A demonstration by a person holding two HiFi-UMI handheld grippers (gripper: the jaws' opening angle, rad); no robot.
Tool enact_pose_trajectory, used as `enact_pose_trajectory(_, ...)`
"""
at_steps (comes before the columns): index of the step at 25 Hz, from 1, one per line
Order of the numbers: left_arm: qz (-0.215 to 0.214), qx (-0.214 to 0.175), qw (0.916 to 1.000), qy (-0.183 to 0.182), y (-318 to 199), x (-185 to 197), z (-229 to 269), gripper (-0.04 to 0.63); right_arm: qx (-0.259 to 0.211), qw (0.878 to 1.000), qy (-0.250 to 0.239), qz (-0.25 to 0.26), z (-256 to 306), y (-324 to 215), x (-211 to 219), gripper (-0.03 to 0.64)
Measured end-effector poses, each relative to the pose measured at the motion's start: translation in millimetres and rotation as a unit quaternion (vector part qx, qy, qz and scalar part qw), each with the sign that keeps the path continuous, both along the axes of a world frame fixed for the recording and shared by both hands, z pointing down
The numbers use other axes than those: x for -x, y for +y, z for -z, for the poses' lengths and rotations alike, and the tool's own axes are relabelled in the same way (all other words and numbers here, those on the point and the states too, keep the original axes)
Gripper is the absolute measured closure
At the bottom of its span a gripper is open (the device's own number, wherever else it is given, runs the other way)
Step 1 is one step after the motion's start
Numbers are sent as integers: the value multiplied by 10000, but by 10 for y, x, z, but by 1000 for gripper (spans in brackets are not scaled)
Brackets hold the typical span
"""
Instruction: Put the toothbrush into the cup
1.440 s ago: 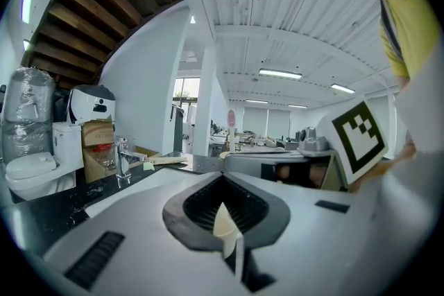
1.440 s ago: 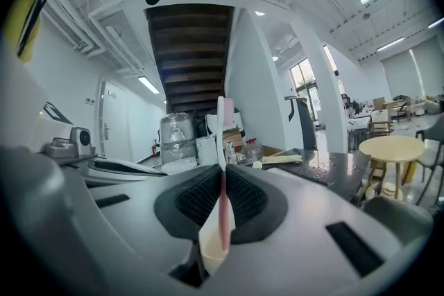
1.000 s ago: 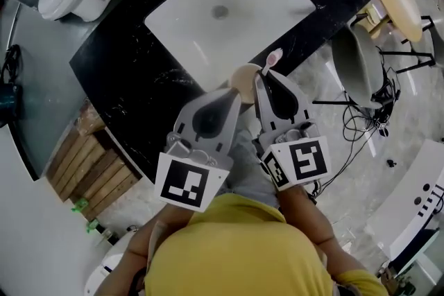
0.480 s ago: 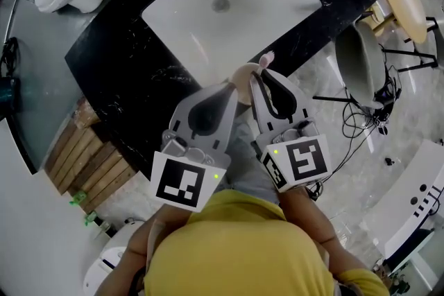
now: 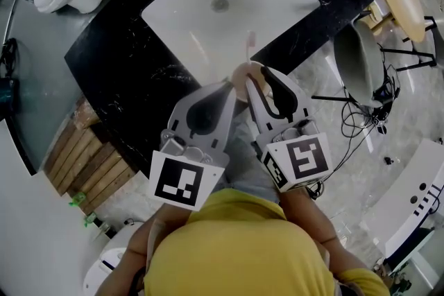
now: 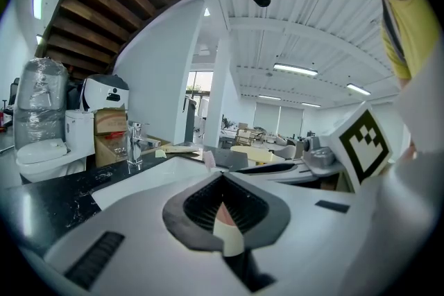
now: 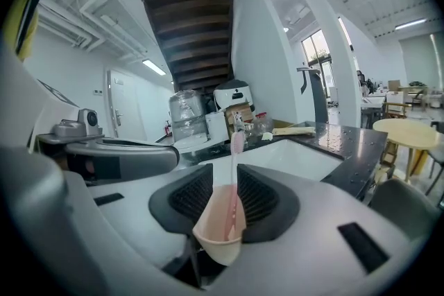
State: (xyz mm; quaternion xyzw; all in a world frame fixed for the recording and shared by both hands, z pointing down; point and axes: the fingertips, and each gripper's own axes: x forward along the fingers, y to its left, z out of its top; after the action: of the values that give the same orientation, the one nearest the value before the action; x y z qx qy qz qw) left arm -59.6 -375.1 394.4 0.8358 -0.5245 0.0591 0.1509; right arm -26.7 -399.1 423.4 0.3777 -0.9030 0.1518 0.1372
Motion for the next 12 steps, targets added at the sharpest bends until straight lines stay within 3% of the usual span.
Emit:
enact_pose_trajectory(6,-22,-122,9999,24,62,-3,90,584,-164,9998,-37,-53,115,52,1,509)
enact_pose_trajectory(12,-89,-339,9994,41,138,-30,267,584,-423,9990,-145,-56,336,157,-6,583)
